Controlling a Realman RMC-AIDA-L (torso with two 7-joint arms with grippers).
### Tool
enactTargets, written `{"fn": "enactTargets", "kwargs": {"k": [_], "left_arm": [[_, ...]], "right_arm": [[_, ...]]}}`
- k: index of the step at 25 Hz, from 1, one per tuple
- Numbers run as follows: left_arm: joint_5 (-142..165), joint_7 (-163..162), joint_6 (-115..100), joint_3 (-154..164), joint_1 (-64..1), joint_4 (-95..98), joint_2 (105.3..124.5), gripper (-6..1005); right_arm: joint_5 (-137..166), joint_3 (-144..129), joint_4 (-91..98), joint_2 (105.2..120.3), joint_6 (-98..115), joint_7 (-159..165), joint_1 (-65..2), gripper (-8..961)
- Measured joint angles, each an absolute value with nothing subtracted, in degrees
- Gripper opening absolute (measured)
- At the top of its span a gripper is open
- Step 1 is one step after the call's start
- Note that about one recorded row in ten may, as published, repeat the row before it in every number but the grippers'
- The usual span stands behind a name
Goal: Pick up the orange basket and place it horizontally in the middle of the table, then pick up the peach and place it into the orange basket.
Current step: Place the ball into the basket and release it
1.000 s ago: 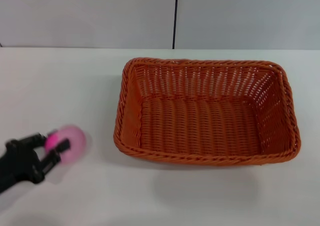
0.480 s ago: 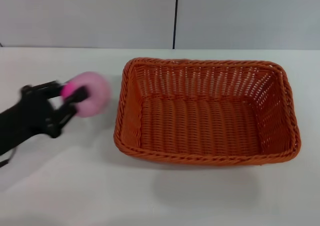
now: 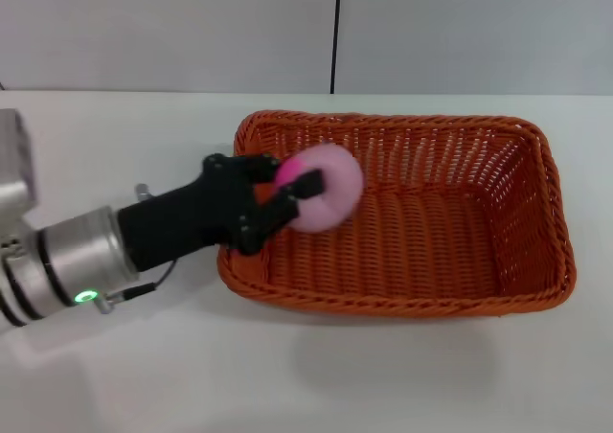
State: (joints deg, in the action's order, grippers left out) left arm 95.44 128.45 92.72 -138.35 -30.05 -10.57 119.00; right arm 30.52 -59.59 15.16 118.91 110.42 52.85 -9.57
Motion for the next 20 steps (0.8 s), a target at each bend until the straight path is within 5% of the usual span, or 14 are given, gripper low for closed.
{"fn": "enactTargets", "kwargs": {"k": [8,20], "left_arm": [[95.4,128.5,91.2,-137.8,-30.6,-9.2,119.09,297],[93.5,128.7,93.2,-139.4,-24.4,-11.2,118.56,762]], "right_arm": [[30.4,-59.2,14.8,118.87,111.3,52.7,-9.5,557],[30.5,-53.0,9.2,118.77,110.8,50.6,-9.6,557]]}}
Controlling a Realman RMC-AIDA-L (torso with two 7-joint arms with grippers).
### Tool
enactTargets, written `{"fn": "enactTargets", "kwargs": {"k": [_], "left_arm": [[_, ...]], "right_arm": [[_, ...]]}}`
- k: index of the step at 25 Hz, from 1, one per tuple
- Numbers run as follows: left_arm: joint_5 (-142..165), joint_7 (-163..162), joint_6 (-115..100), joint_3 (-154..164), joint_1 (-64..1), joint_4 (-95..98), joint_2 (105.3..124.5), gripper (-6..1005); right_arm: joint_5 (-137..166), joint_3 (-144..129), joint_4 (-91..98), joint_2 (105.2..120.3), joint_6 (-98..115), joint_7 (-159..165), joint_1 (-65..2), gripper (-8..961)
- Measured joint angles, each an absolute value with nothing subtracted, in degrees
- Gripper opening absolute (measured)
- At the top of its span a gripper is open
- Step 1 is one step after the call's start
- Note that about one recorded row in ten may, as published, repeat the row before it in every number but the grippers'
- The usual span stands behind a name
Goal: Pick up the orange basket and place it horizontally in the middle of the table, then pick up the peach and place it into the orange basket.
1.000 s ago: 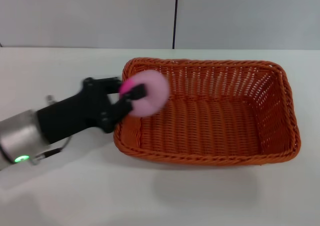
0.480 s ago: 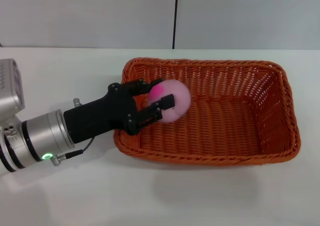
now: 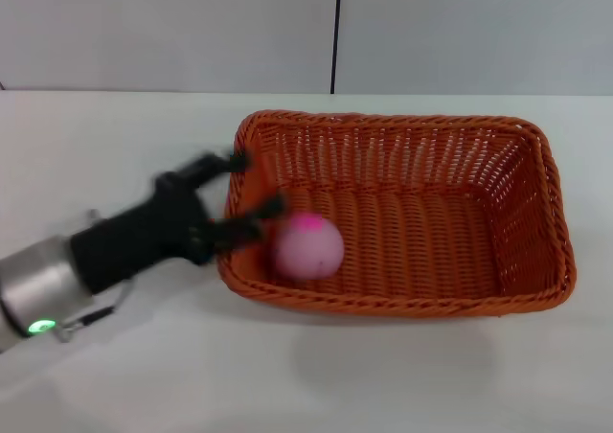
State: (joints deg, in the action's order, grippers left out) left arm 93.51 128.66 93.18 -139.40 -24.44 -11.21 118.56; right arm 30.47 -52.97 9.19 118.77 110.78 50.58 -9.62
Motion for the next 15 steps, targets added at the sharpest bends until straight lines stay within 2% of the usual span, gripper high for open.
{"fn": "enactTargets", "kwargs": {"k": [3,5,11,15], "left_arm": [[91.3,129.1,93.2,-140.6,-22.8,-11.8,118.55,804],[83.8,135.8,93.0,-145.2,-18.4,-10.9,118.66,832],[73.6,146.8,92.5,-154.6,-13.8,-5.2,118.70,832],[70.9,149.6,91.8,-158.3,-13.1,-2.5,118.74,832]], "right_arm": [[30.5,-51.8,8.3,118.77,109.8,49.0,-9.4,557],[30.5,-51.0,7.4,118.83,108.6,47.5,-9.2,557],[30.5,-45.4,3.2,118.98,104.9,36.0,-9.6,557],[30.4,-38.6,0.7,119.14,102.2,34.0,-11.3,557]]}}
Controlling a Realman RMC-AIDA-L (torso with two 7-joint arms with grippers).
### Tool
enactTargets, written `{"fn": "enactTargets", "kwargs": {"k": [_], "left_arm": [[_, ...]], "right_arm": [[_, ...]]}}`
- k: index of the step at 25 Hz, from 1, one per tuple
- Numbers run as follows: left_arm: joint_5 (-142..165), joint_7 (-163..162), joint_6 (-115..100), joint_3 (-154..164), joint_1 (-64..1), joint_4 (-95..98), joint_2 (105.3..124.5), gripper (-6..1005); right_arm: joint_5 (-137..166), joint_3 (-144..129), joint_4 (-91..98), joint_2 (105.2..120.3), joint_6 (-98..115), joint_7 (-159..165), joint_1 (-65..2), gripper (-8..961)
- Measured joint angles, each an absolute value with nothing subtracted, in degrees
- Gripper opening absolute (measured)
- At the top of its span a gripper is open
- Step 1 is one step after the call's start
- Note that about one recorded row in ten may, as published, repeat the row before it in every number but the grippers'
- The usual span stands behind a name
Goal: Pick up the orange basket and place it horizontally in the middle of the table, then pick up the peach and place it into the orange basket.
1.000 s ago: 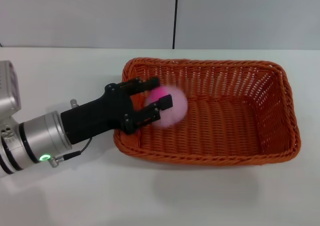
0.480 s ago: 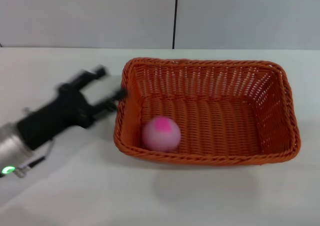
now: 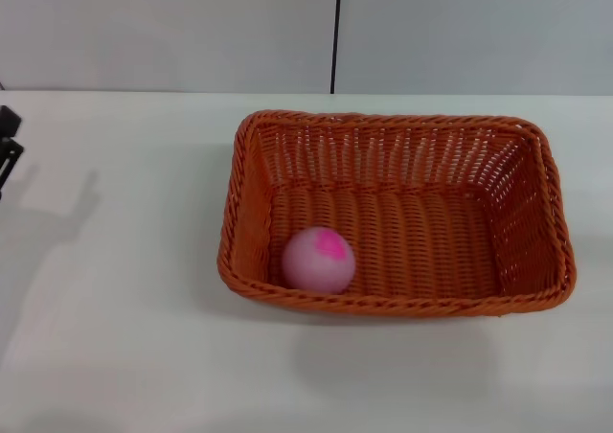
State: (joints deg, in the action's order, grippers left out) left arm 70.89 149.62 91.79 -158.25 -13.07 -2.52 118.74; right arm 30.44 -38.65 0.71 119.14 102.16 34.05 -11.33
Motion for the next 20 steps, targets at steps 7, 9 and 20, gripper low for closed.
{"fn": "enactTargets", "kwargs": {"k": [7,9,20], "left_arm": [[69.8,163.8,89.7,-161.4,-13.9,3.1,118.92,832],[69.8,163.7,89.6,-162.1,-14.0,3.9,118.91,832],[69.8,162.5,90.3,-163.8,-13.8,5.0,118.69,832]], "right_arm": [[32.0,-39.1,-1.9,119.27,100.3,20.9,-13.7,557],[32.0,-39.1,-2.0,119.27,100.4,20.7,-14.1,557],[32.0,-39.5,-3.4,119.16,99.6,21.1,-15.9,558]]}}
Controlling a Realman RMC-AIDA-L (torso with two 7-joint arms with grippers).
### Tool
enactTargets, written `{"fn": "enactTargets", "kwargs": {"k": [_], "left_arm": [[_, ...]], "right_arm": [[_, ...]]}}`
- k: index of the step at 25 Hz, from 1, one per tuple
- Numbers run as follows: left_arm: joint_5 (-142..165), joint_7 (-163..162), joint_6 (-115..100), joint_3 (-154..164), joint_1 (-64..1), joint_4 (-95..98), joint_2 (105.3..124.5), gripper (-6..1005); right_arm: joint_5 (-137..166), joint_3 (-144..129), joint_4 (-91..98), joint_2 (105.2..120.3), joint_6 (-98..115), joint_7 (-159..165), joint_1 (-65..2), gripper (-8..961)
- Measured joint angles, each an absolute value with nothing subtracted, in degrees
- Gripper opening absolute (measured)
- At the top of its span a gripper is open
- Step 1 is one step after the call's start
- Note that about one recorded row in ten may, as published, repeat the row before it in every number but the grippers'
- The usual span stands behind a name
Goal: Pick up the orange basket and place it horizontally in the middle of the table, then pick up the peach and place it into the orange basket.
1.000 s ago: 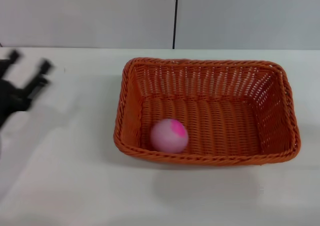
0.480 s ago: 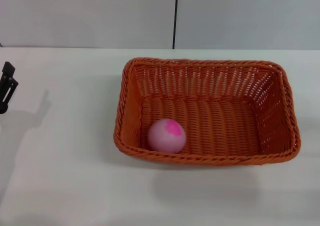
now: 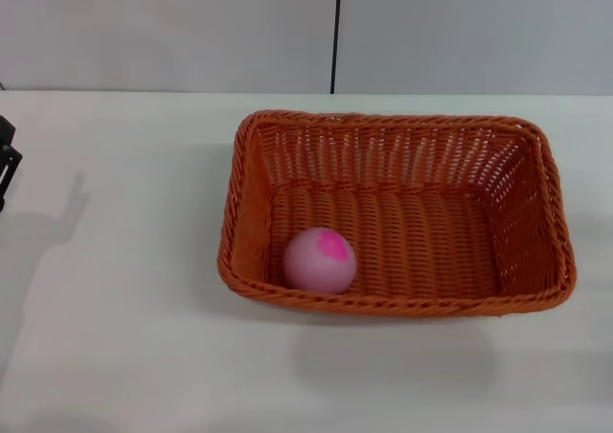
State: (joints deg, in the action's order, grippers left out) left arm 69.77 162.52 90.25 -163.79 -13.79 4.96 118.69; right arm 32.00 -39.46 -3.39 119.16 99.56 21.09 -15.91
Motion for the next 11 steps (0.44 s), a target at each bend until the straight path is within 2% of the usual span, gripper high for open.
{"fn": "enactTargets", "kwargs": {"k": [11], "left_arm": [[69.2,162.4,91.5,-164.1,-13.4,4.8,118.63,832]], "right_arm": [[31.9,-39.3,-3.2,119.30,99.2,21.2,-17.4,558]]}}
